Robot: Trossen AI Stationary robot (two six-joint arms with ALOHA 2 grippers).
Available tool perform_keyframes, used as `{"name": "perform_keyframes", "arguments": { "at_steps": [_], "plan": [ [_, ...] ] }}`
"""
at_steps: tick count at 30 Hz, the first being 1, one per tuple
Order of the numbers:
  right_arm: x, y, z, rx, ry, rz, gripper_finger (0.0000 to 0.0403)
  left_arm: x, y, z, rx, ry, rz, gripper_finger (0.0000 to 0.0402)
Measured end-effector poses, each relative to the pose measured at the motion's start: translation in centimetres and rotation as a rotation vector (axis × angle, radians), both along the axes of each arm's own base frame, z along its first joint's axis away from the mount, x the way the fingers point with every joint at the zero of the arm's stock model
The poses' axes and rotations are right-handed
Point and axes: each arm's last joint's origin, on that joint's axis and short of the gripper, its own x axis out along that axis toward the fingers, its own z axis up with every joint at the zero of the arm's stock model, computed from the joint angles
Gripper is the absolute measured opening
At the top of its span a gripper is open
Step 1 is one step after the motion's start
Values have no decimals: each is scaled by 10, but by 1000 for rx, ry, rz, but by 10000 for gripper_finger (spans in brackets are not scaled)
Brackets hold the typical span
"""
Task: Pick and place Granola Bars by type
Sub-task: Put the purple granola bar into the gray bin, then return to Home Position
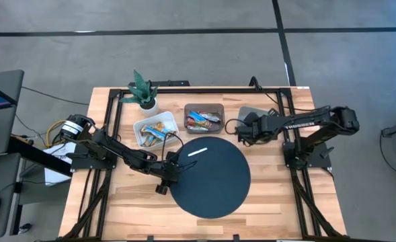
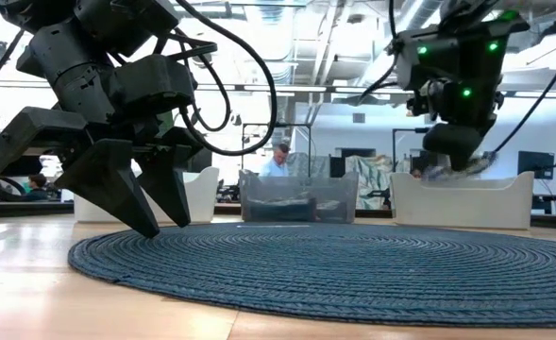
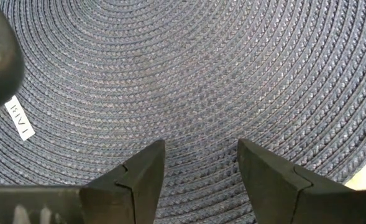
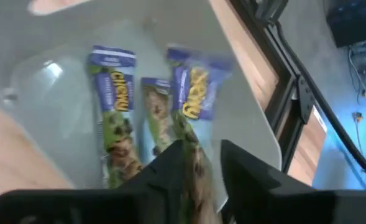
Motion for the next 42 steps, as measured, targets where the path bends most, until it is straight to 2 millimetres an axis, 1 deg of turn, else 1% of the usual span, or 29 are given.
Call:
{"name": "perform_keyframes", "arguments": {
  "at_steps": [7, 10, 13, 17, 21, 27, 30, 33, 35, 38, 40, 42],
  "plan": [
    [-2, -15, 0, -7, -2, -57, 200, 0, 0, 0, 1, 2, 0, 197],
    [0, -13, 1, -36, -34, -59, 236, 0, 0, 0, 9, 2, -11, 197],
    [6, -2, 1, -86, -73, 1, 251, 0, 0, 0, 21, 0, -25, 197],
    [13, 18, 3, -168, -116, 121, 255, 1, 0, 1, 13, 10, -13, 196],
    [19, 43, 9, -200, -162, 236, 255, 8, -3, 10, 8, 25, -1, 197],
    [26, 85, 29, -216, -198, 473, 255, 23, -8, 34, 40, 29, -39, 197],
    [27, 106, 41, -293, -244, 561, 255, 31, -10, 45, 83, -19, -51, 197],
    [24, 124, 51, -375, -280, 642, 255, 40, -10, 59, 147, -83, 4, 197],
    [22, 136, 57, -393, -302, 693, 255, 46, -10, 70, 215, -131, 51, 197],
    [13, 145, 67, -383, -345, 746, 255, 54, -13, 91, 327, -211, 98, 197],
    [5, 145, 76, -372, -384, 757, 255, 56, -18, 112, 361, -273, 100, 197],
    [-5, 143, 85, -364, -425, 769, 255, 55, -23, 134, 368, -336, 77, 196]
  ]
}}
